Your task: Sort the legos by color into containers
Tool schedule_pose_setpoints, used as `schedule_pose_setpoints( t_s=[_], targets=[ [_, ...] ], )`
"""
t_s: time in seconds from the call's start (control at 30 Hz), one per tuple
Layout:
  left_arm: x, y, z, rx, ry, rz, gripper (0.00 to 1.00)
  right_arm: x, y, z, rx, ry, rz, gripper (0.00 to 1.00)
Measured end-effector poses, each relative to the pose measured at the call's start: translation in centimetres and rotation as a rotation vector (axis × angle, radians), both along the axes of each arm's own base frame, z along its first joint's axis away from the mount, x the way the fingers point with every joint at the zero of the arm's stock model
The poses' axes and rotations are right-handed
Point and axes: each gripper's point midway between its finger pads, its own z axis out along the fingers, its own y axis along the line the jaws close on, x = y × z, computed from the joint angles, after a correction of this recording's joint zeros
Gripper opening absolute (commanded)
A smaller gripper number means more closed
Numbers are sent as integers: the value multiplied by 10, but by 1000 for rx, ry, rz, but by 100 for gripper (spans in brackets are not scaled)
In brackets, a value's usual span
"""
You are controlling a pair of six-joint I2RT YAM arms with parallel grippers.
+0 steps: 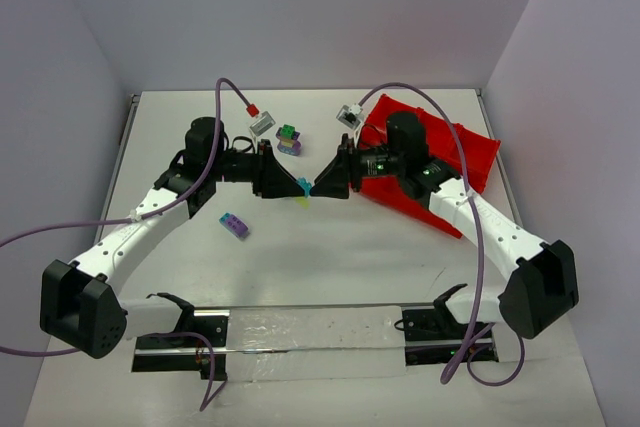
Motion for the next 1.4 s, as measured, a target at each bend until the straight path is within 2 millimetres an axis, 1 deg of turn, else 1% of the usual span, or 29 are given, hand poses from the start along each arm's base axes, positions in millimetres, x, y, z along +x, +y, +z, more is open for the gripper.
schedule_pose_setpoints(
  t_s=[0.23, 0.4, 0.5, 0.63, 0.67, 0.73, 0.8, 0.83, 0.87, 0.9, 0.93, 0.97, 1.03, 1.07, 1.2, 1.27, 1.37, 1.4],
  targets=[
    [-1, 0, 0, -1, -9, -6, 0, 2, 9, -2, 6, 10, 20, 57],
    [-1, 0, 1, -2, -19, -8, 0, 1, 11, 0, 15, 9, 33, 46],
    [-3, 1, 3, -6, -24, -13, 0, 0, 12, 2, 21, 10, 39, 34],
    [-6, 1, 5, -11, -25, -21, 0, -2, 12, 4, 31, -1, 56, 4],
    [-6, 2, 6, -12, -26, -22, 0, -2, 12, 5, 34, -3, 59, 0],
    [-7, 2, 7, -13, -28, -22, 0, -2, 12, 6, 37, -6, 62, 0],
    [-7, 2, 7, -13, -31, -21, 3, -2, 12, 6, 37, -8, 63, 0],
    [-7, 2, 7, -14, -31, -21, 8, -2, 12, 6, 38, -8, 63, 0],
    [-7, 2, 8, -14, -32, -21, 18, -2, 12, 6, 38, -9, 61, 0],
    [-7, 2, 8, -13, -32, -20, 44, -2, 12, 6, 37, -10, 60, 0],
    [-6, 2, 7, -13, -32, -20, 66, -1, 12, 6, 37, -10, 58, 0],
    [-6, 2, 7, -13, -32, -18, 78, -1, 12, 6, 36, -9, 55, 0],
    [-6, 2, 7, -12, -39, -19, 91, 1, 12, 6, 33, -10, 41, 0],
    [-6, 2, 7, -12, -37, -20, 95, 2, 12, 6, 32, -11, 34, 0],
    [-8, 2, 7, -11, -32, -26, 96, 6, 11, 5, 24, -15, 6, 0],
    [-8, 2, 7, -11, -32, -27, 93, 6, 11, 7, 25, -22, -3, 0],
    [-8, 2, 7, -10, -31, -28, 84, 5, 8, 12, 28, -34, -12, 0],
    [-8, 2, 7, -10, -31, -28, 83, 5, 7, 13, 29, -39, -15, 0]
  ],
)
